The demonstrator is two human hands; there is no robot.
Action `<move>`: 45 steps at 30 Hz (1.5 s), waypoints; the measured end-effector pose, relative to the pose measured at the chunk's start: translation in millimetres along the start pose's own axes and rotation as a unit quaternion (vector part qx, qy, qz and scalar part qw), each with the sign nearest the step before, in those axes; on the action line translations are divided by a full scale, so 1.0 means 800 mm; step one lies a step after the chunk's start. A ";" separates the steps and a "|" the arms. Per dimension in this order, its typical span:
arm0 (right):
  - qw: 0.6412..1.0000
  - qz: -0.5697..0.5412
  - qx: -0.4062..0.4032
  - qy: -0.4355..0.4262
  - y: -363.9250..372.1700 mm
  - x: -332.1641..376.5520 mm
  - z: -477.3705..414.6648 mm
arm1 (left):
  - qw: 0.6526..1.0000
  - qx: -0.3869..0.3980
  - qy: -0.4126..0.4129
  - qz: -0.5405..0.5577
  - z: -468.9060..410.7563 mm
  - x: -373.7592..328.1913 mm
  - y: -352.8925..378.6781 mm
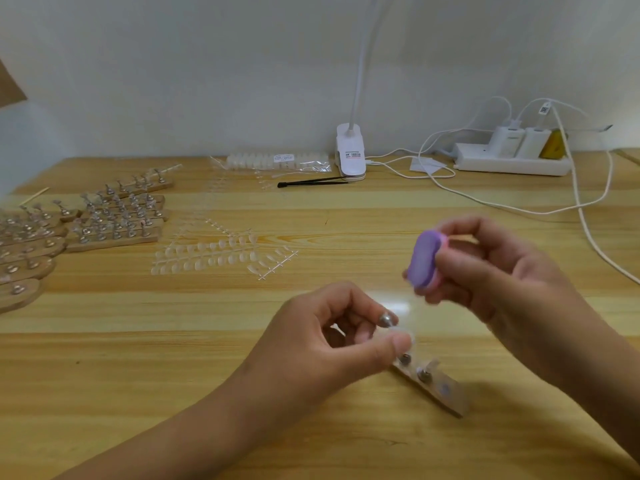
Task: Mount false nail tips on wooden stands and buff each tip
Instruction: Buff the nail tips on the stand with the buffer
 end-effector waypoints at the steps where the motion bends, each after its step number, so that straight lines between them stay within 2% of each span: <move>1: 1.000 -0.007 -0.023 -0.012 -0.008 0.004 -0.004 | 1.000 0.011 -0.007 0.001 0.003 0.002 0.004; 4: 0.996 0.038 -0.034 -0.071 -0.017 0.016 -0.006 | 1.000 0.020 -0.017 0.003 0.004 0.003 0.008; 6: 0.994 0.070 0.000 -0.085 -0.008 0.017 0.000 | 1.000 0.015 -0.021 0.013 0.001 0.002 0.006; 9: 0.992 0.065 0.104 -0.017 0.017 0.003 0.016 | 0.999 0.008 -0.022 0.036 -0.005 -0.001 0.002; 12: 0.988 0.066 0.137 0.025 0.028 -0.008 0.023 | 0.999 0.004 -0.014 0.049 -0.007 -0.003 -0.002; 15: 0.990 0.079 0.114 0.006 0.031 -0.010 0.025 | 1.000 -0.007 0.005 0.027 -0.008 -0.002 -0.006; 18: 0.993 0.088 0.058 -0.045 0.028 -0.008 0.020 | 0.999 -0.024 0.026 0.001 -0.013 -0.001 -0.013; 22: 0.995 -0.011 -0.057 -0.081 -0.007 0.010 -0.001 | 1.000 0.011 0.025 -0.014 -0.007 0.003 -0.004; 24: 0.995 -0.004 -0.064 -0.080 -0.021 0.017 -0.006 | 0.999 0.023 0.025 -0.016 -0.003 0.004 0.001; 28: 0.993 0.088 0.035 -0.070 -0.002 0.011 0.003 | 0.996 0.018 0.068 -0.055 0.001 -0.005 0.000; 32: 0.988 0.101 0.115 -0.028 0.025 -0.004 0.018 | 0.988 0.018 0.122 -0.094 0.005 -0.019 0.002; 35: 0.981 0.138 0.136 -0.018 0.030 -0.008 0.023 | 0.985 0.012 0.130 -0.109 0.005 -0.023 0.002; 39: 0.980 0.119 0.159 0.007 0.024 -0.005 0.021 | 0.994 0.004 0.088 -0.065 0.000 -0.018 -0.005; 43: 0.980 0.109 0.165 0.008 0.032 -0.011 0.022 | 0.989 0.035 0.111 -0.096 0.008 -0.017 0.012; 45: 0.976 0.118 0.181 0.014 0.036 -0.012 0.025 | 0.991 0.039 0.097 -0.088 0.007 -0.014 0.011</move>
Point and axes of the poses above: each hand's wrist, its own z-axis away from the middle knuckle, its own y-axis out of the palm, x = y × z, the point moved 8 cm from there along -z, towards the middle knuckle, and after that the axes turned 15 degrees about -x, right-handed, at the moved point
